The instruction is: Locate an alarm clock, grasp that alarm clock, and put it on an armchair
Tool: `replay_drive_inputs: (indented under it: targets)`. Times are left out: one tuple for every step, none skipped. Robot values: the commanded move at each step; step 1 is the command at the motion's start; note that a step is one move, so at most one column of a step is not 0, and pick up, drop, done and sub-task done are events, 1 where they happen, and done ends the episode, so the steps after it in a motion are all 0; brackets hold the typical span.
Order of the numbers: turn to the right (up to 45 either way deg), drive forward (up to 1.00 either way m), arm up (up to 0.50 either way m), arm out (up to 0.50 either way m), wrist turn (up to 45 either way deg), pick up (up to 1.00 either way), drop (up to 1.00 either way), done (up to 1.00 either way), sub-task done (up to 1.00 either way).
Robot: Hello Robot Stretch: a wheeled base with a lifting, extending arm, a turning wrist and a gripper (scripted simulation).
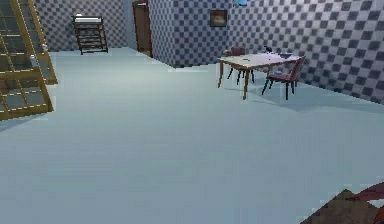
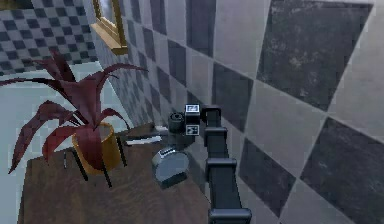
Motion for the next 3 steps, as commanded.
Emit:
replay_drive_inputs:
  targets:
    - [0.0,0.00,0.00,0.00,12.0,0.00,0.00,0.00,0.00]
    - [0.0,0.00,-0.30,0.00,0.0,0.00,0.00,0.00,0.00]
    - [0.0,0.00,0.00,0.00,0.0,1.00,0.00,0.00,0.00]
